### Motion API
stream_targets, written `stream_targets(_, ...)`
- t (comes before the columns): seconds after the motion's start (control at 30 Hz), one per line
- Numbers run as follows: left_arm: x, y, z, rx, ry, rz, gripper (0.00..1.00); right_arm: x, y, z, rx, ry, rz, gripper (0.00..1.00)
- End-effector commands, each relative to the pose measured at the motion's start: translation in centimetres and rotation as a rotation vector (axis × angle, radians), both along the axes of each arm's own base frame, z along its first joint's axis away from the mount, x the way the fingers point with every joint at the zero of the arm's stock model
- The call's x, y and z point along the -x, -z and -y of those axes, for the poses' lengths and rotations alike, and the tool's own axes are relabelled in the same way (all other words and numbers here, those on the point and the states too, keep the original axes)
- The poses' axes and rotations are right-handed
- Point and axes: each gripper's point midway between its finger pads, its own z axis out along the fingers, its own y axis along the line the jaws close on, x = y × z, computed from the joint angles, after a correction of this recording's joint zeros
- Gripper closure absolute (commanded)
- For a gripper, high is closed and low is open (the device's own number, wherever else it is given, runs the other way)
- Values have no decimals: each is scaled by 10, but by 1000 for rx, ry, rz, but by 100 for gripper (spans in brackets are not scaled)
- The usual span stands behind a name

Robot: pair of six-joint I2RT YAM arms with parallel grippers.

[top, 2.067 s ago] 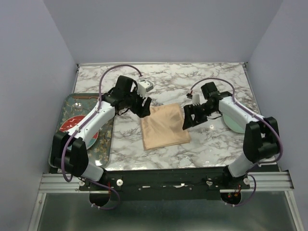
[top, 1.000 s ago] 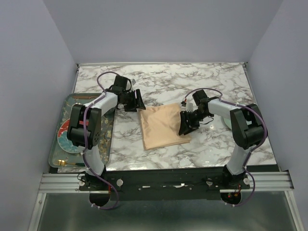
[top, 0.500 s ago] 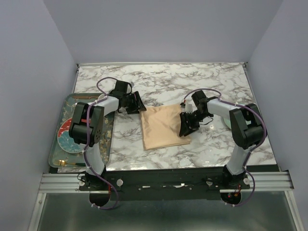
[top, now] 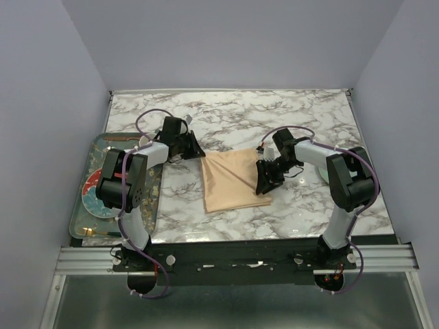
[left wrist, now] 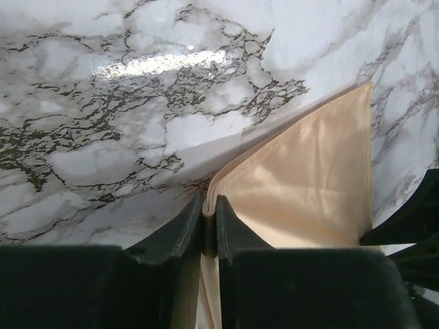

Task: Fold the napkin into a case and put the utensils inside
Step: Smooth out the lower triangle-folded napkin at the center of the board.

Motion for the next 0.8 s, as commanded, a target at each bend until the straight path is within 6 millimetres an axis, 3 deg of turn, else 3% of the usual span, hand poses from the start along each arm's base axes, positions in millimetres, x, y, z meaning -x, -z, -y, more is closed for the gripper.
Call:
stream_targets(0.0,-11,-8,-10,-91,35,122,62,5,23,19,130,-27,-9,50)
stream_targets(0.03,-11,-7,-11,-97,38,121,38,5,23,19,127,-25,-10,48)
stream_targets(0.07,-13,-9,-14,-118,43,134,31,3,18,15,102,-28,-8,47)
stream_targets(0.13,-18,-24,-17,-144,51,195,22,1,8,9,64,-32,4,42)
stream_targets(0.2,-27,-43,-23,-190,80,288,19,-3,-14,-3,-19,-42,38,37)
stream_targets(0.3,-23,-83,-24,-234,174,409,3,-10,-48,-18,-135,-72,98,25)
stream_targets(0.33,-18,-104,-23,-233,207,463,1,-12,-65,-21,-166,-82,153,22)
stream_targets(0.4,-2,-123,-17,-219,297,508,1,-16,-86,-27,-224,-116,229,19)
stream_targets(0.43,7,-148,-16,-213,319,577,1,-19,-107,-28,-250,-128,309,15)
stream_targets(0.5,20,-170,-15,-204,348,665,1,-30,-128,-26,-252,-153,453,10)
stream_targets(0.53,28,-195,-17,-201,331,747,1,-33,-136,-25,-249,-161,509,4)
stream_targets(0.63,36,-208,-15,-182,335,818,1,-47,-162,-23,-253,-177,687,0)
stream_targets(0.7,37,-208,-9,-147,362,761,1,-41,-166,-33,-330,-188,661,0)
stream_targets(0.73,36,-191,0,-114,425,686,1,-36,-163,-38,-369,-196,610,0)
stream_targets(0.77,48,-194,13,-29,491,606,1,-26,-166,-47,-443,-210,541,0)
